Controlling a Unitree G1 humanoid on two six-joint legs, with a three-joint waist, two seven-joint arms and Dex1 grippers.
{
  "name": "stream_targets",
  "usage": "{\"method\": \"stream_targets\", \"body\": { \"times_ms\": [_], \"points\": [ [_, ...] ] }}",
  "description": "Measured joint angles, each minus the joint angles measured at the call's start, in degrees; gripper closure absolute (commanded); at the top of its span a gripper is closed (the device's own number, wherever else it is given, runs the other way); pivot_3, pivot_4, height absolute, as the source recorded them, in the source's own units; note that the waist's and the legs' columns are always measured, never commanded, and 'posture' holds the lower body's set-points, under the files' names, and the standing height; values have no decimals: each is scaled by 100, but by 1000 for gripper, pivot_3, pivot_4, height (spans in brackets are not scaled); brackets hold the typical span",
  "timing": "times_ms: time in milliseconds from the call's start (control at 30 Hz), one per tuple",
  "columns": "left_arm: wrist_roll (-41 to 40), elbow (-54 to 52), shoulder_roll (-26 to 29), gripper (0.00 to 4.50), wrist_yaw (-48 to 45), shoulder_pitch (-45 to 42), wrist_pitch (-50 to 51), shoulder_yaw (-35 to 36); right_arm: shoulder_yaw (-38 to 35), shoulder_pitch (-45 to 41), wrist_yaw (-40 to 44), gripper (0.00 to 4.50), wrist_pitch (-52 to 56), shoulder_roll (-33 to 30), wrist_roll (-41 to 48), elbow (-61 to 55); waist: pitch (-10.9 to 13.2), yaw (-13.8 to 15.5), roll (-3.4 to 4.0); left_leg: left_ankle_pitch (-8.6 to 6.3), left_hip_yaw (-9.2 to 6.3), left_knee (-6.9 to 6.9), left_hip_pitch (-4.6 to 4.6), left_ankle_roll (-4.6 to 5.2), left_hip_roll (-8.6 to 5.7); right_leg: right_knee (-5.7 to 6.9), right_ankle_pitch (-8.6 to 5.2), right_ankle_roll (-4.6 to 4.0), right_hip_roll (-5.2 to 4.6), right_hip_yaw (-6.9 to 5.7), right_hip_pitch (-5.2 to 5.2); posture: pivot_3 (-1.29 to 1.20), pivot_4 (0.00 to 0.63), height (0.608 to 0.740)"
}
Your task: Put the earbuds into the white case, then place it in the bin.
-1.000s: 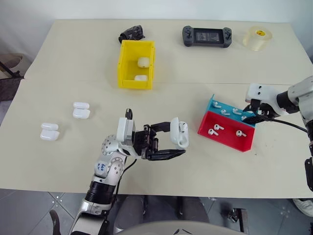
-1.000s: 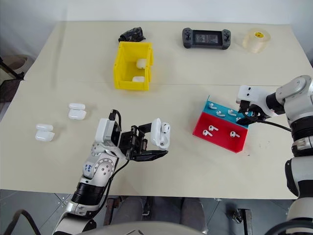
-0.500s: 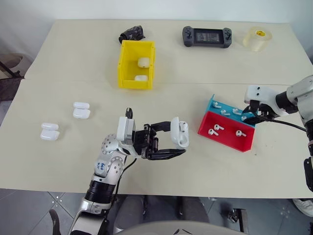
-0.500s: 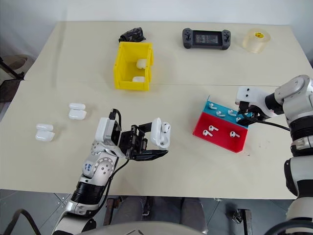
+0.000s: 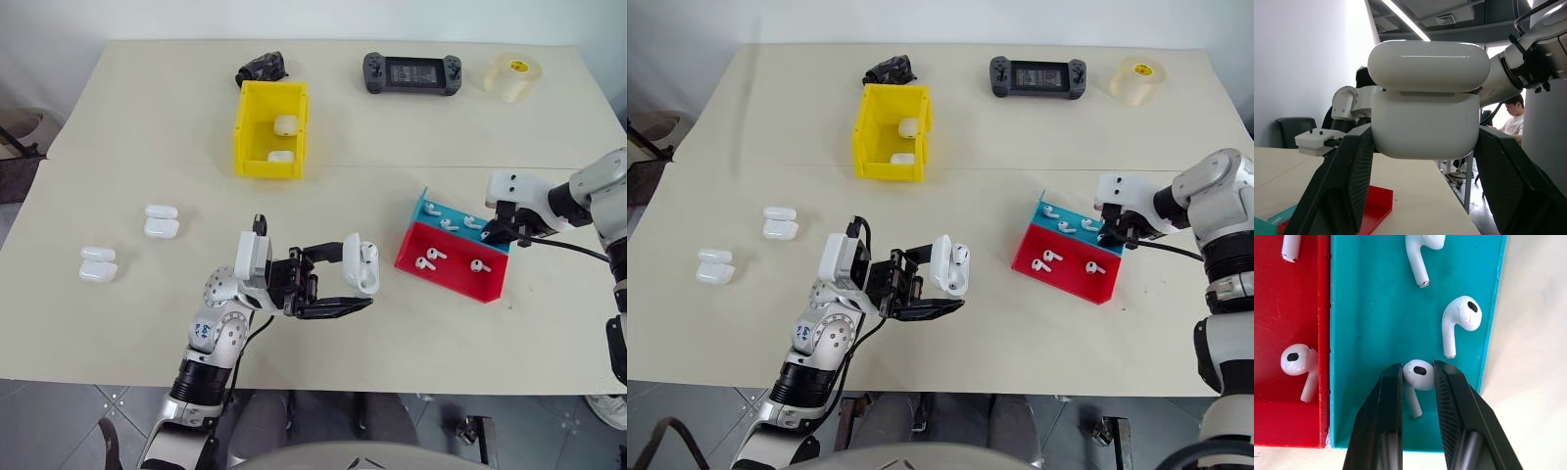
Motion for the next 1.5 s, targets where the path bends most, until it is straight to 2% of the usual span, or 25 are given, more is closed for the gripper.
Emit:
{"method": "stream_targets", "body": {
  "times_ms": [200,400,533,667,767,833,900,967,1067,1133,1267,1400,1500],
  "points": [
    [-1,-22,17,1757,20,-2,17,2,-273,120,19,3729,401,-7,301,-419,3,3,4,0,-1,-1,-3,0,0,0,0,0,-1,3,-5,0,150,740],
    [-23,-7,151,1757,-89,-33,67,29,-1180,552,273,3729,1803,-507,1318,-2208,7,40,10,-2,-7,-1,-4,-3,8,2,0,0,-1,-6,-4,0,150,740],
    [-73,21,180,1757,-191,-62,85,43,-1632,1249,182,3729,2545,-760,1784,-3127,7,42,9,-3,-8,1,-6,-2,6,-5,1,0,-5,-7,2,0,150,740],
    [-76,264,104,1757,-228,-340,95,71,-2511,2139,-210,3729,3732,-566,2693,-4279,7,34,10,-3,-8,4,-6,-2,2,6,2,-1,-4,-7,-4,0,150,740],
    [-78,463,45,1757,-235,-521,98,111,-3460,2563,-755,3729,4641,50,3516,-5267,7,22,9,-3,-10,1,4,-3,12,8,6,-9,1,-7,-3,0,150,740],
    [-79,605,-11,1757,-245,-650,99,142,-4263,3016,-1350,3729,5237,996,4220,-6236,4,43,1,-2,-15,1,6,-7,18,17,8,-12,5,-23,0,0,150,740],
    [-79,726,-12,1757,-275,-750,99,225,-4741,3414,-1964,3729,5624,1978,4903,-6990,4,46,2,-2,-20,1,4,-9,13,26,8,-12,1,-19,-7,0,150,740],
    [-80,869,-20,1757,-294,-831,98,284,-5128,3712,-2623,3729,5794,2841,5568,-7611,4,44,4,-2,-33,1,5,-8,6,32,9,-11,-3,-11,-9,0,150,740],
    [-80,999,-34,1757,-298,-899,106,360,-5499,3910,-3502,3729,5517,3684,6335,-8273,2,39,1,-2,-45,2,8,-7,1,33,12,-5,0,-3,-8,0,150,740],
    [-80,1132,-44,1757,-301,-1007,122,410,-5469,4177,-4054,3729,5244,4227,6808,-8610,2,36,2,-2,-49,0,9,-8,0,46,12,-5,1,-1,-11,0,150,740],
    [-78,1276,-85,1757,-275,-1159,167,465,-5235,4561,-4992,3729,4540,4764,7437,-8983,2,17,2,-1,-41,-2,13,-7,-2,54,12,-5,2,11,-18,0,150,740],
    [-71,1368,-124,1757,-173,-1241,278,466,-4775,4754,-5557,3729,3901,4867,7749,-9122,2,-10,2,0,-28,-5,15,-5,-1,63,12,-5,3,24,-29,0,150,740],
    [-59,1370,-159,1757,-92,-1323,377,462,-4273,5004,-5666,3729,3554,4860,7717,-9197,2,-19,2,0,-21,-7,14,-4,0,71,12,-6,4,31,-38,0,150,740]
  ]
}}
